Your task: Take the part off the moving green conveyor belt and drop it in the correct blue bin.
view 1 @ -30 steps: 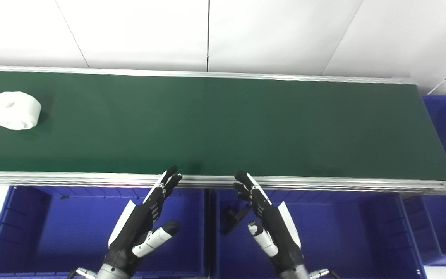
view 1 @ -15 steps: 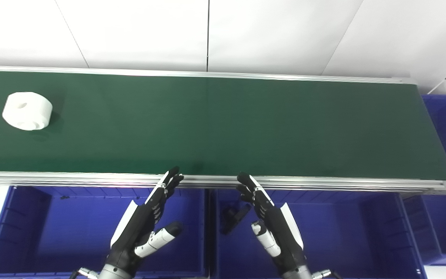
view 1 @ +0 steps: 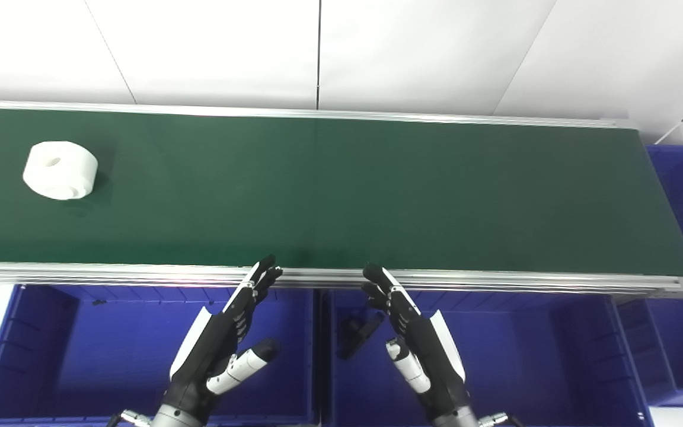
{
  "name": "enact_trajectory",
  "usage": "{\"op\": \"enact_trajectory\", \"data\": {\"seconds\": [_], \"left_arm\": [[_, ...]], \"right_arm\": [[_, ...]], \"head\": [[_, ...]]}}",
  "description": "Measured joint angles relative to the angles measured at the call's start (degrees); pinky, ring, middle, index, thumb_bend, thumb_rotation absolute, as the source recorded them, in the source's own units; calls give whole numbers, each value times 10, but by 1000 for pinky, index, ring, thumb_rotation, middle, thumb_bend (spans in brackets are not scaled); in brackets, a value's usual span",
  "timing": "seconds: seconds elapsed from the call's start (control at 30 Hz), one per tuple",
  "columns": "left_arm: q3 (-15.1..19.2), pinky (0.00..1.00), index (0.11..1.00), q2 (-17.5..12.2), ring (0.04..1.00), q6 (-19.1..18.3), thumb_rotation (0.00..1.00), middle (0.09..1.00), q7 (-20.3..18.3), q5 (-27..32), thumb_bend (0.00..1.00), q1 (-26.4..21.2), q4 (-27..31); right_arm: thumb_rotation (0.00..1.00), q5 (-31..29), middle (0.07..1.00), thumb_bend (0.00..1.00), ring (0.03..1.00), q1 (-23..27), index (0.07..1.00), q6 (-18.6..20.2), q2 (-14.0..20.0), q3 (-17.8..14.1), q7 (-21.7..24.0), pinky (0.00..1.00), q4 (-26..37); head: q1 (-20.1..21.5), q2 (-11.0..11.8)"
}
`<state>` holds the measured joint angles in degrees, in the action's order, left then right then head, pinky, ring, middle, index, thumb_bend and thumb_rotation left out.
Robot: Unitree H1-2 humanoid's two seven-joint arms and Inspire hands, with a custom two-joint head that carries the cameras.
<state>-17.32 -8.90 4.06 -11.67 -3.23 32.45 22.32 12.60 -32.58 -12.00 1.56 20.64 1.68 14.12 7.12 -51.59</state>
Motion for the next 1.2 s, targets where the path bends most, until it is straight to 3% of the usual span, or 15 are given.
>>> {"op": "enact_trajectory", "data": {"seconds": [0.17, 0.77, 0.9, 0.93, 0.97, 1.13, 1.2], "left_arm": [[1, 995, 988, 3, 963, 6, 864, 940, 1, 0, 729, 0, 0], [3, 1000, 987, 10, 980, 8, 825, 948, 1, 1, 737, 0, -12], [2, 983, 981, 10, 966, 16, 819, 941, 1, 0, 760, 0, -18], [1, 973, 974, 11, 959, 24, 803, 936, 2, -1, 780, 0, -22], [1, 972, 973, 12, 958, 27, 801, 935, 2, -2, 782, 0, -28], [-4, 925, 938, 18, 933, 46, 737, 919, 2, -6, 802, 0, -68], [-4, 905, 931, 21, 920, 54, 724, 912, 5, -11, 820, 0, -81]], "right_arm": [[1000, 0, 930, 922, 903, 0, 934, 0, 1, 0, 0, 872, 0], [1000, -1, 928, 912, 896, 3, 933, -1, 1, 0, 0, 864, -7], [1000, -3, 928, 914, 893, 4, 932, -5, 1, 0, 0, 865, -21], [1000, -3, 926, 914, 887, 3, 931, -8, 2, -1, 0, 864, -25], [1000, -4, 925, 914, 886, 3, 931, -12, 4, -1, -1, 863, -31], [1000, -11, 934, 923, 892, 3, 935, -49, 12, -9, -1, 862, -71], [1000, -17, 935, 923, 889, 4, 935, -68, 17, -12, -1, 861, -89]], "head": [[-1, 2], [0, 15], [-20, 50], [-35, 68], [-35, 68], [-67, 101], [-90, 126]]}}
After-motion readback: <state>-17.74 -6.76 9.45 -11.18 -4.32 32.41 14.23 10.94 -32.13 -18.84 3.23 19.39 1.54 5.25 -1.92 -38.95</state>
